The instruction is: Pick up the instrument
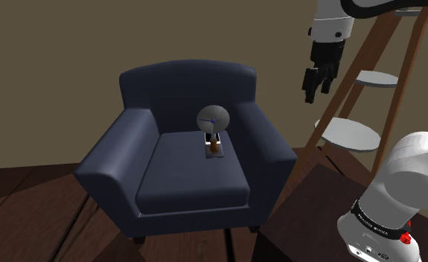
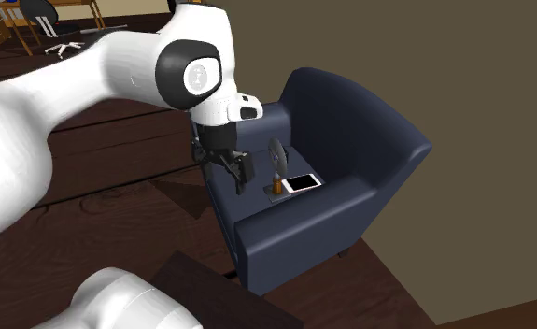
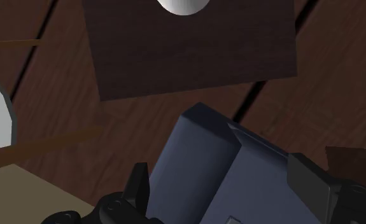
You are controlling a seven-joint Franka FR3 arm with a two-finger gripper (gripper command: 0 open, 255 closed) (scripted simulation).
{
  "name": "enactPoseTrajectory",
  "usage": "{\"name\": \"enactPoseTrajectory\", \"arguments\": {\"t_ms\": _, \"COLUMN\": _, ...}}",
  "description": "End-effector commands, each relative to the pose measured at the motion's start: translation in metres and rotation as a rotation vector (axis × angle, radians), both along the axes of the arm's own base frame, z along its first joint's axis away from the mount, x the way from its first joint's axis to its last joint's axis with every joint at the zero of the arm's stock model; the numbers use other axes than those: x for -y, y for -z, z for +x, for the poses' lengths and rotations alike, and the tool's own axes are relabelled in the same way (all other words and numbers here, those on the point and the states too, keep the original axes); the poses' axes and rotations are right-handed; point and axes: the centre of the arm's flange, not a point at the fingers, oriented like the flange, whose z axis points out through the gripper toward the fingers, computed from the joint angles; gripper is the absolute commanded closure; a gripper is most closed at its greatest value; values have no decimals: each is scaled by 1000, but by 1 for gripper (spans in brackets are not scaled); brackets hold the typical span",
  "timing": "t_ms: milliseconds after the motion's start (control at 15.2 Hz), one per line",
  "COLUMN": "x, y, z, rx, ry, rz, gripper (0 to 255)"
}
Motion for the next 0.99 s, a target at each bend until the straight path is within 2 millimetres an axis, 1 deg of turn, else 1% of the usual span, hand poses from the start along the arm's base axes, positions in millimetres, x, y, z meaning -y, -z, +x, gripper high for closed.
{"name": "enactPoseTrajectory", "arguments": {"t_ms": 0, "x": 0, "y": 0, "z": 0, "rx": 0, "ry": 0, "rz": 0, "gripper": 0}}
{"name": "enactPoseTrajectory", "arguments": {"t_ms": 462, "x": 12, "y": 28, "z": 87, "rx": 0, "ry": -132, "rz": 25, "gripper": 0}}
{"name": "enactPoseTrajectory", "arguments": {"t_ms": 924, "x": 12, "y": 56, "z": 174, "rx": 1, "ry": -263, "rz": 51, "gripper": 0}}
